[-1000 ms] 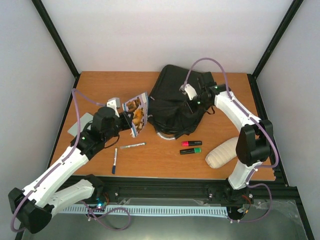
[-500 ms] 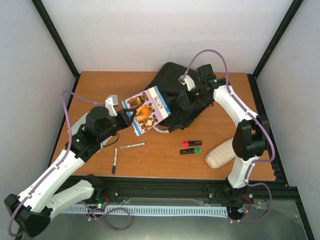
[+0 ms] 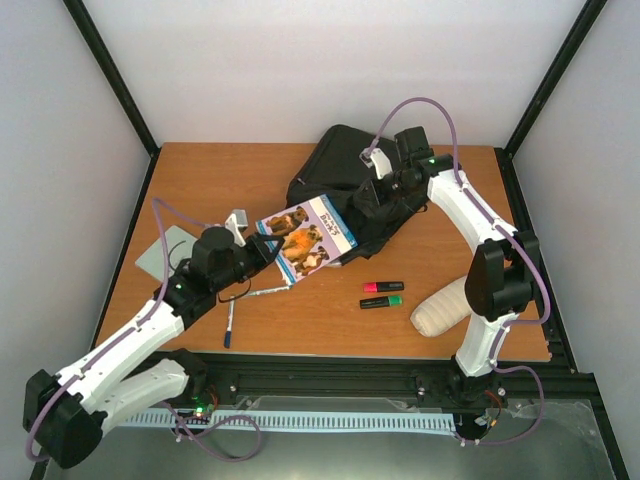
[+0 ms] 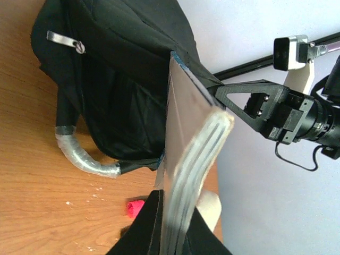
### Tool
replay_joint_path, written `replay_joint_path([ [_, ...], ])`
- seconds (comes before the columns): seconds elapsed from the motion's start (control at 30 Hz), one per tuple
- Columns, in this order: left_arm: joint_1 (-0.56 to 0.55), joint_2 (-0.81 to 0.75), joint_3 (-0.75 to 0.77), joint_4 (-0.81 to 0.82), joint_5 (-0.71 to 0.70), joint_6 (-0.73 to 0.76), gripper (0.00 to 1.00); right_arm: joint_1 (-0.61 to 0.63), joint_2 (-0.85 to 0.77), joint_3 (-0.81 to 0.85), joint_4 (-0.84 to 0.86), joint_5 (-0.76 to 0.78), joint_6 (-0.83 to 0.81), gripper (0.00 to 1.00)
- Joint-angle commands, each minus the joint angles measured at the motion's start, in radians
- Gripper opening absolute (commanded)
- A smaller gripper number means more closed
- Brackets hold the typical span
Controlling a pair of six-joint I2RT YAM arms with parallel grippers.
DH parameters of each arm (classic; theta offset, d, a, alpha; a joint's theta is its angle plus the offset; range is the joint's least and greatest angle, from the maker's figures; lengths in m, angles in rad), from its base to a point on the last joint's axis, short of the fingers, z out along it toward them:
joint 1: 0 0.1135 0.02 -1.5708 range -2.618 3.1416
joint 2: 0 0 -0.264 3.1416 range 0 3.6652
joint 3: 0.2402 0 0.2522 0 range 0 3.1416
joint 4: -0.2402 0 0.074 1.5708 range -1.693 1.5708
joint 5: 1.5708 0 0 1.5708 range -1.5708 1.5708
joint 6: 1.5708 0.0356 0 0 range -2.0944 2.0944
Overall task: Pack the student bag
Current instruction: Place the book in the student bag.
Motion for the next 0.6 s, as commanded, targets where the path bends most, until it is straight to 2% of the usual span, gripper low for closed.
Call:
replay_joint_path([
  [0.0, -0.049, 0.012, -0.003, 0.079, 0.071, -0.123, 0.01, 0.0, 0.001, 0.057, 0.073, -0.018, 0.027, 0.03],
  [0.13, -0.16, -0.035, 0.096, -0.057, -0.056, -0.089, 0.01, 0.0, 0.007, 0.059, 0.078, -0.007, 0.03, 0.03],
  [0.23, -0.175, -0.05, 0.12, -0.094, -0.065, -0.089, 0.01, 0.001, 0.007, 0.066, 0.079, -0.011, 0.035, 0.03],
  [0.43, -0.177, -0.002, 0.098, -0.078, 0.001, -0.09, 0.01, 0.001, 0.001, 0.086, 0.07, -0.04, 0.033, 0.03],
  [0.57, -0.177, -0.003, 0.041, 0.0, -0.026, -0.09, 0.01, 0.001, -0.014, 0.089, 0.058, -0.07, 0.028, 0.03],
])
